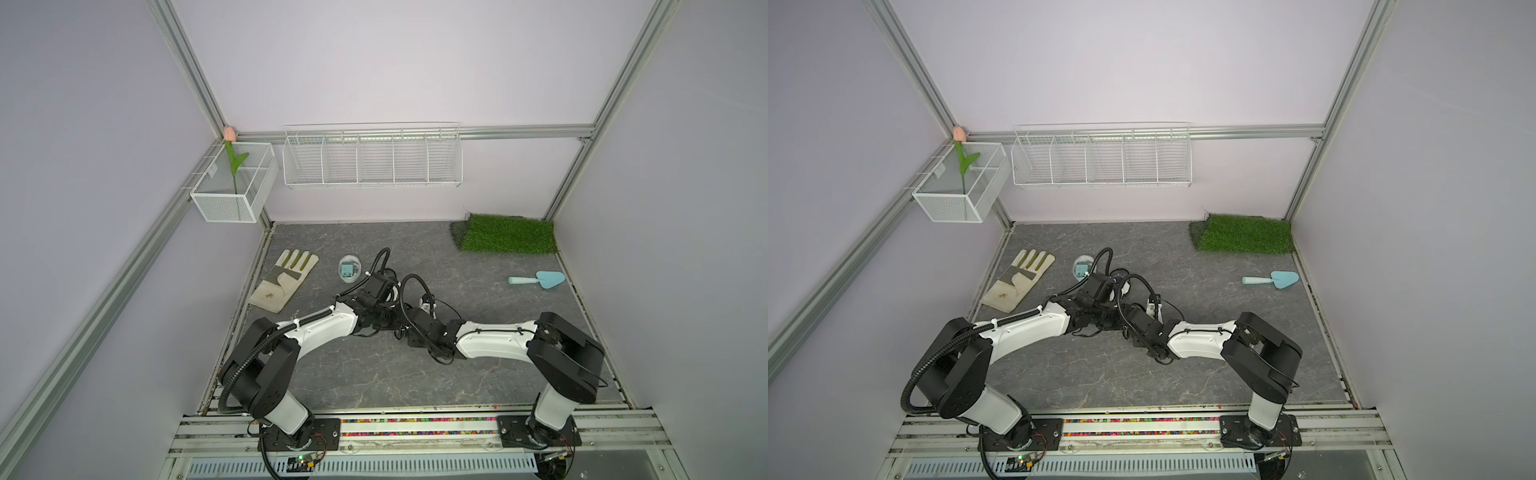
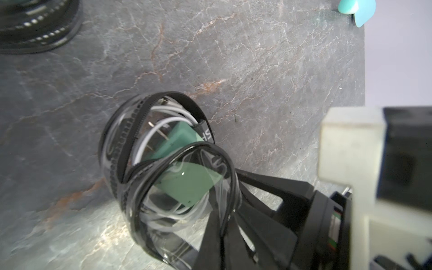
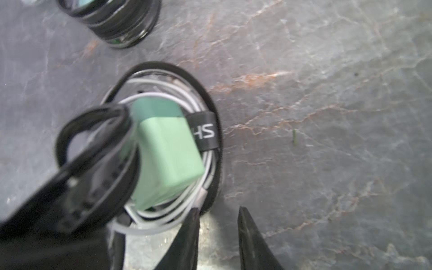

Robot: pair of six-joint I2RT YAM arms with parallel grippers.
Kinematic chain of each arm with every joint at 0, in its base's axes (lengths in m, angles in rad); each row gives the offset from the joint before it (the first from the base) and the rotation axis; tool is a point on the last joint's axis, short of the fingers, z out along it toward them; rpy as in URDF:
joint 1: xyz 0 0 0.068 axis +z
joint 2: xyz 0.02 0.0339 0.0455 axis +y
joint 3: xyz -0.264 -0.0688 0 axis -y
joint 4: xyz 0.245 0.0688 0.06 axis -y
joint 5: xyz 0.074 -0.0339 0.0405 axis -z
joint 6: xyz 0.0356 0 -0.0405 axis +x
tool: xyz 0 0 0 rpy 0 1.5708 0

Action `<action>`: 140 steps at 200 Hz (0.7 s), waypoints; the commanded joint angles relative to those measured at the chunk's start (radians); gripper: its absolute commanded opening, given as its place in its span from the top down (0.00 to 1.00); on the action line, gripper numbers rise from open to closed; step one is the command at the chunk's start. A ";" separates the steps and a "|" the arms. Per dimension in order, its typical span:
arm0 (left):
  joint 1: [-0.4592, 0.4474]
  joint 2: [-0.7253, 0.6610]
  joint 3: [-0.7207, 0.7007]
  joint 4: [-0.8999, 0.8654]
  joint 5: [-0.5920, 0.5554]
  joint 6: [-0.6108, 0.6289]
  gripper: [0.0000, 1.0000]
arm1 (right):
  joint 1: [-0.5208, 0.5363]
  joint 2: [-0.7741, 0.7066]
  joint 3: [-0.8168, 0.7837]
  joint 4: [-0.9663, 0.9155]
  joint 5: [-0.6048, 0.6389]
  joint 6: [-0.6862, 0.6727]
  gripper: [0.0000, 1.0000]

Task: Pack away charging kits
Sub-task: Close the storage bag at the center of the board.

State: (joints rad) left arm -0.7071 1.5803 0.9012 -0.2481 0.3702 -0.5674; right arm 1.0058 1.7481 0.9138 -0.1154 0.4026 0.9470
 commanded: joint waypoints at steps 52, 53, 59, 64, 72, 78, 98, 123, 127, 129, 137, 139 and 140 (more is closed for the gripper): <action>-0.003 0.040 0.010 0.041 0.062 -0.004 1.00 | -0.019 -0.019 -0.061 0.185 0.004 -0.016 0.59; -0.003 0.040 0.010 0.042 0.062 -0.004 1.00 | -0.019 -0.021 -0.068 0.194 0.004 -0.017 0.59; -0.002 0.041 0.009 0.044 0.066 -0.006 1.00 | -0.020 -0.034 -0.097 0.242 0.000 -0.021 0.57; 0.001 0.043 0.007 0.047 0.068 -0.008 1.00 | -0.019 -0.041 -0.118 0.284 -0.003 -0.026 0.56; 0.004 0.044 0.006 0.051 0.071 -0.012 1.00 | -0.020 -0.051 -0.143 0.331 -0.006 -0.028 0.55; 0.007 0.043 0.004 0.051 0.075 -0.014 1.00 | -0.020 -0.055 -0.158 0.365 -0.012 -0.030 0.55; 0.029 0.033 -0.011 0.060 0.079 -0.023 1.00 | -0.020 -0.053 -0.176 0.405 -0.009 -0.029 0.56; 0.065 0.004 -0.034 0.060 0.079 -0.032 1.00 | -0.021 -0.060 -0.199 0.439 0.000 -0.026 0.56; 0.068 0.000 -0.035 0.058 0.078 -0.031 1.00 | -0.020 -0.063 -0.204 0.447 -0.001 -0.029 0.56; 0.069 -0.002 -0.037 0.056 0.077 -0.031 1.00 | -0.020 -0.065 -0.205 0.449 -0.001 -0.029 0.55; 0.073 -0.005 -0.036 0.051 0.072 -0.030 1.00 | -0.020 -0.068 -0.206 0.439 0.004 -0.029 0.55; 0.073 -0.006 -0.036 0.049 0.070 -0.031 1.00 | -0.020 -0.070 -0.205 0.434 0.006 -0.028 0.55; 0.074 -0.005 -0.037 0.049 0.070 -0.031 1.00 | -0.020 -0.070 -0.204 0.432 0.007 -0.027 0.55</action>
State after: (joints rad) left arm -0.6430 1.6039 0.8806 -0.2066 0.4213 -0.5869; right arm 0.9897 1.7096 0.7277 0.2501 0.4023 0.9257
